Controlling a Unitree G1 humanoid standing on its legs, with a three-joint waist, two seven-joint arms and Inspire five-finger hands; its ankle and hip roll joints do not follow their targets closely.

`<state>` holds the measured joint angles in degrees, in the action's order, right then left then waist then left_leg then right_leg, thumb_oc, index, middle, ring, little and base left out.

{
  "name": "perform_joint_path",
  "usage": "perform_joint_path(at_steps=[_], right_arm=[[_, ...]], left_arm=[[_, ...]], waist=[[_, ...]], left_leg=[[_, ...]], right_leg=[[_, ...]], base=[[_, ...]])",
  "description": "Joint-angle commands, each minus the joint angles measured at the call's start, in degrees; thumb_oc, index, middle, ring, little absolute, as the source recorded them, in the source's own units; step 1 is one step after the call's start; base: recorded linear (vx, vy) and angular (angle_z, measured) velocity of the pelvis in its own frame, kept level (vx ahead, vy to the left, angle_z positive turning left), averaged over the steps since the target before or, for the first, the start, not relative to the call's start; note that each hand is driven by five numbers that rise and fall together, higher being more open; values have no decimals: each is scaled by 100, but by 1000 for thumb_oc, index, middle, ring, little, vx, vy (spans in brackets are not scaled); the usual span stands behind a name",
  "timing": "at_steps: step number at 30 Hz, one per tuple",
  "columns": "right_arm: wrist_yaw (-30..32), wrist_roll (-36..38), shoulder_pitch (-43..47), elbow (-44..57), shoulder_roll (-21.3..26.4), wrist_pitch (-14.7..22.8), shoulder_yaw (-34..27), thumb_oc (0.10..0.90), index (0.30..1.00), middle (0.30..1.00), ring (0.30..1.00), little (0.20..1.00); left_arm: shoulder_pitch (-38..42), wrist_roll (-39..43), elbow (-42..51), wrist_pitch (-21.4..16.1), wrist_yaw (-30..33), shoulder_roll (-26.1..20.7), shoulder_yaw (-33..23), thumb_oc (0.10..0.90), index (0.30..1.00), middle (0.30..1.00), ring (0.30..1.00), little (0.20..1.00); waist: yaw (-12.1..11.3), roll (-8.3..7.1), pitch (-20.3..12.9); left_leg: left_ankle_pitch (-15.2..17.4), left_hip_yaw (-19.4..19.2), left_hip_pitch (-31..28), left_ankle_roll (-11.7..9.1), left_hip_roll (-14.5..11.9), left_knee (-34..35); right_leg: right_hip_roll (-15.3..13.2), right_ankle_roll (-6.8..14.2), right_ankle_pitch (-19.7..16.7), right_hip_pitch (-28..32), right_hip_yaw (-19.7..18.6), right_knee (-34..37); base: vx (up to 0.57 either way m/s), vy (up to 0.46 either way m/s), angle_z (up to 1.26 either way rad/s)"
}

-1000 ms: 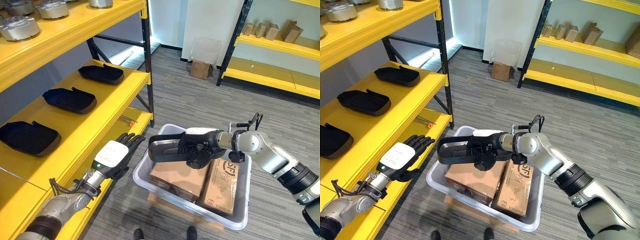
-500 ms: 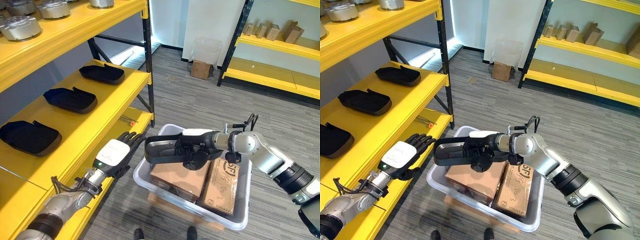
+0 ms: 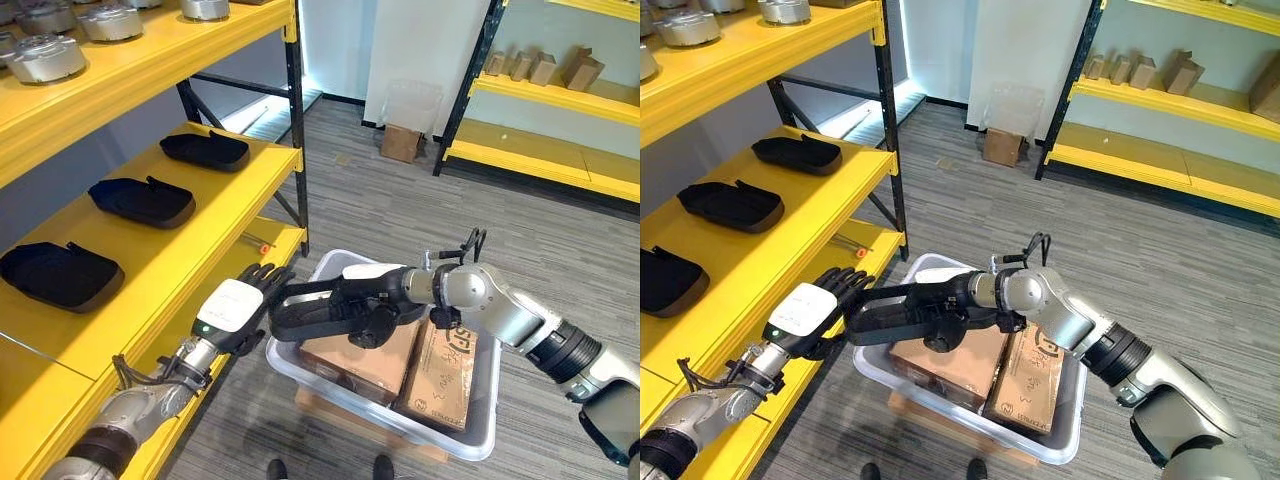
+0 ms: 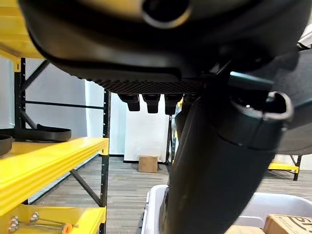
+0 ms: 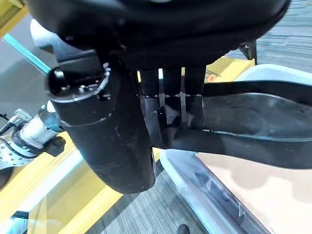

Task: Move parts from the plastic box to the shelf.

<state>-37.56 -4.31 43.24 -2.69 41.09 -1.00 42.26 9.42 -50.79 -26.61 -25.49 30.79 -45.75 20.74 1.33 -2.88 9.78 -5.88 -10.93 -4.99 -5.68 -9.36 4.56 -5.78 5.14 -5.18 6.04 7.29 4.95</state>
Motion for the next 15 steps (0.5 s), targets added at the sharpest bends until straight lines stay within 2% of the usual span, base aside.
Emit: perform_joint_path(at_steps=[1, 8, 15], right_arm=[[331, 505, 1177, 175, -335, 316, -12, 400, 300, 300, 300, 300], [405, 473, 1135, 24, -423, 164, 50, 400, 300, 300, 300, 300], [424, 455, 1153, -19, -460, 172, 55, 400, 300, 300, 300, 300]], left_arm=[[1056, 261, -9, -217, 450, 212, 311, 900, 1000, 1000, 1000, 1000], [1088, 385, -21, -65, 572, 249, 247, 900, 1000, 1000, 1000, 1000], [1102, 429, 40, -138, 421, 252, 261, 900, 1000, 1000, 1000, 1000]], waist=[[-106, 17, -391], [-118, -1, -399], [-120, -2, -391]], left_leg=[[329, -102, -254, -217, -399, 44], [329, -96, -267, -221, -408, 44], [331, -96, -262, -222, -411, 44]], right_leg=[[-414, 556, 45, 3, 197, 5], [-415, 554, 50, 20, 210, 5], [-412, 552, 51, 17, 207, 4]], base=[[0, 0, 0], [0, 0, 0], [0, 0, 0]])
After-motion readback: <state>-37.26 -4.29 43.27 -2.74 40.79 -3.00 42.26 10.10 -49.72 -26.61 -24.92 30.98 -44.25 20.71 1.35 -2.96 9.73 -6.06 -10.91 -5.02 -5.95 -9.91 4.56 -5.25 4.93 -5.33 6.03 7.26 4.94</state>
